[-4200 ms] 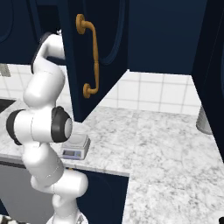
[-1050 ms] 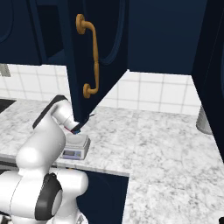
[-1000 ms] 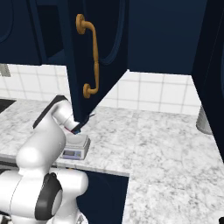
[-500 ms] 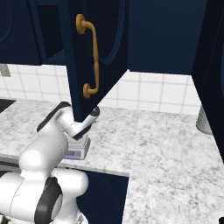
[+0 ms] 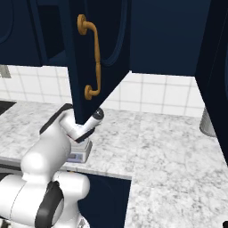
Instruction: Pick the boxed food and place it on the digital scale for weighing, and close the cabinet.
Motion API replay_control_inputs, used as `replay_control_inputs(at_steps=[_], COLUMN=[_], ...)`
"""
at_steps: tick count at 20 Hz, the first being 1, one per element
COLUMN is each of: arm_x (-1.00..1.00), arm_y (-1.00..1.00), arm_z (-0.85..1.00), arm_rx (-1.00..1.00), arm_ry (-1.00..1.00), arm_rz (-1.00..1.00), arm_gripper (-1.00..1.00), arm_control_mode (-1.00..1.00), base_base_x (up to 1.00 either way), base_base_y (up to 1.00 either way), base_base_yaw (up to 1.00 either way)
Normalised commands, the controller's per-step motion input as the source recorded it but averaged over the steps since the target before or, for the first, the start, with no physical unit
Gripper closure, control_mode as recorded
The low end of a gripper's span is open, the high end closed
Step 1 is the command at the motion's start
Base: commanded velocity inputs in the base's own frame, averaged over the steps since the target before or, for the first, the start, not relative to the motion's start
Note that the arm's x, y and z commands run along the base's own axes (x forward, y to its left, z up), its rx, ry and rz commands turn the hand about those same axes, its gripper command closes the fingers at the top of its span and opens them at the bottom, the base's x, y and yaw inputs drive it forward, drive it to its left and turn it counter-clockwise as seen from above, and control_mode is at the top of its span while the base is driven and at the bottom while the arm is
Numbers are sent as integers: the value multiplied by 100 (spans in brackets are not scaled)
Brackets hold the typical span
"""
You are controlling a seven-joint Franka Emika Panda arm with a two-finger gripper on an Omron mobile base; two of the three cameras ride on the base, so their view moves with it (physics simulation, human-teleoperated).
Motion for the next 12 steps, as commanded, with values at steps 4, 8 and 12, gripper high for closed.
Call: replay_control_inputs(at_steps=[4, 8, 12], arm_x=[-42, -7, 0], arm_y=[-10, -6, -12], arm_z=[0, -4, -8], arm_rx=[0, 0, 0], arm_ry=[-3, -1, -5], arm_rz=[0, 0, 0], arm_gripper=[100, 100, 100], arm_control_mode=[-100, -100, -100], base_base_x=[0, 0, 0], base_base_y=[0, 0, 0], base_base_yaw=[0, 0, 0])
